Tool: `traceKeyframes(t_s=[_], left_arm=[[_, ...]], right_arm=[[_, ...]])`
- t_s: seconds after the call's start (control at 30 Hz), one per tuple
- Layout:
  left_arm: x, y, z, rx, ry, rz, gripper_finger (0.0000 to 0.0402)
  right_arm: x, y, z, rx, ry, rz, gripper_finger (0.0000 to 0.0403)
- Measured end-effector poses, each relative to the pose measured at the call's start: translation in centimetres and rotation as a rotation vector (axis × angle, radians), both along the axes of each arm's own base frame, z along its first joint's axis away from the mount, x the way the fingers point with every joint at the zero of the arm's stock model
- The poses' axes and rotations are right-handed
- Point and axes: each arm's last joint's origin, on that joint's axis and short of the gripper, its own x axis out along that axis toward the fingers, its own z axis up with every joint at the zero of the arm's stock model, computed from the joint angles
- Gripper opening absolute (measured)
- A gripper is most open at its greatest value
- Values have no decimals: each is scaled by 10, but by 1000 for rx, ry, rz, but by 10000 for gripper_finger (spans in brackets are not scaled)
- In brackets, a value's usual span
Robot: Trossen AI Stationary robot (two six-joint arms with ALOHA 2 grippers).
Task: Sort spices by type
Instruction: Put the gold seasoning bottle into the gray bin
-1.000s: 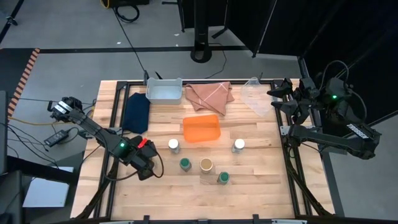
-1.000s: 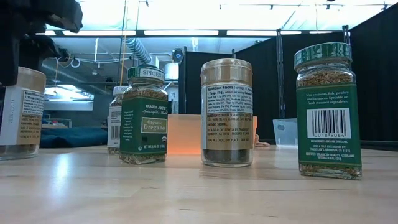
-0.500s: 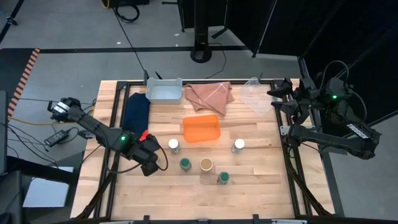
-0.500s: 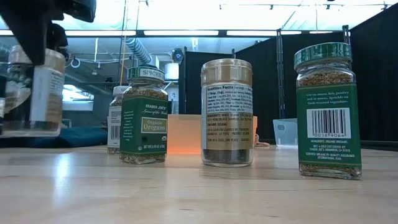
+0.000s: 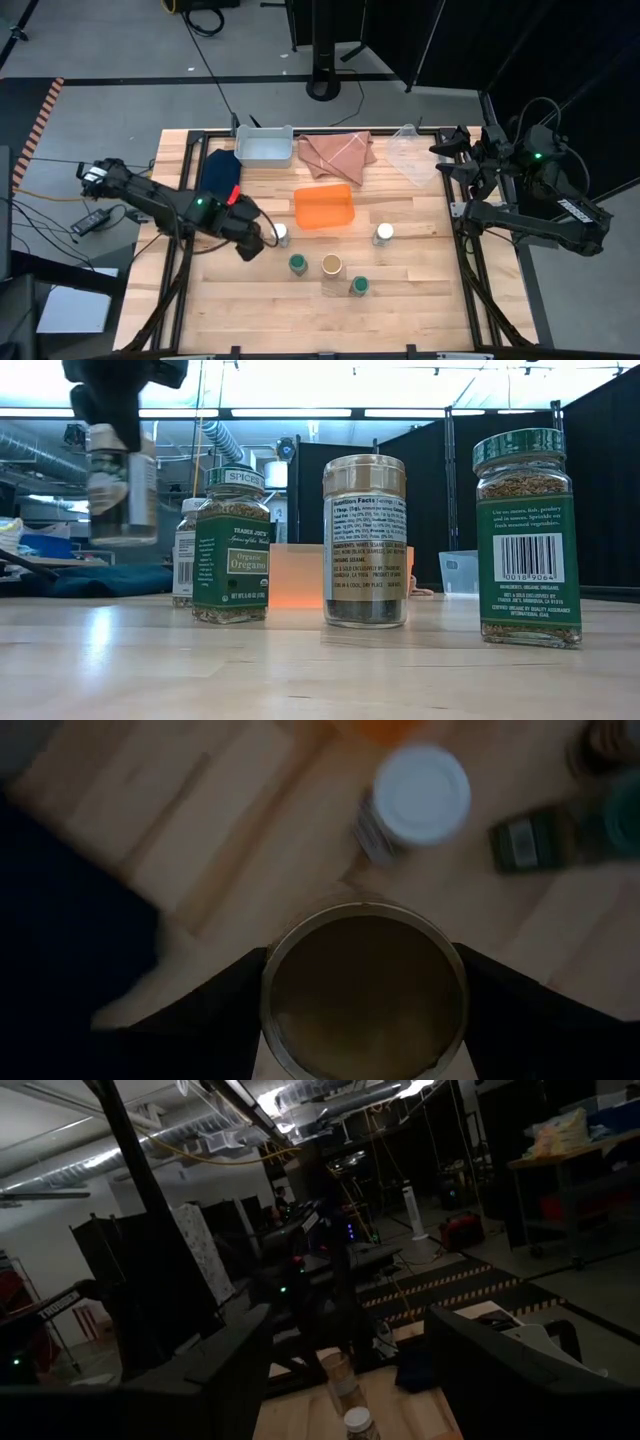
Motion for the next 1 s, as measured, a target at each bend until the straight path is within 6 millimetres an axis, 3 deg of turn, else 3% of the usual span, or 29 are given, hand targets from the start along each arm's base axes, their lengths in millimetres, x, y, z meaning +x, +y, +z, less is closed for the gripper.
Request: traceKeyframes(t_s=[0.27,1.0], left_arm=[[7,29,13,52,-32,141,264],[3,118,14,151,40,329,268]], right_arm=[[0,0,0,0,0,0,268],[0,0,0,0,0,0,268]])
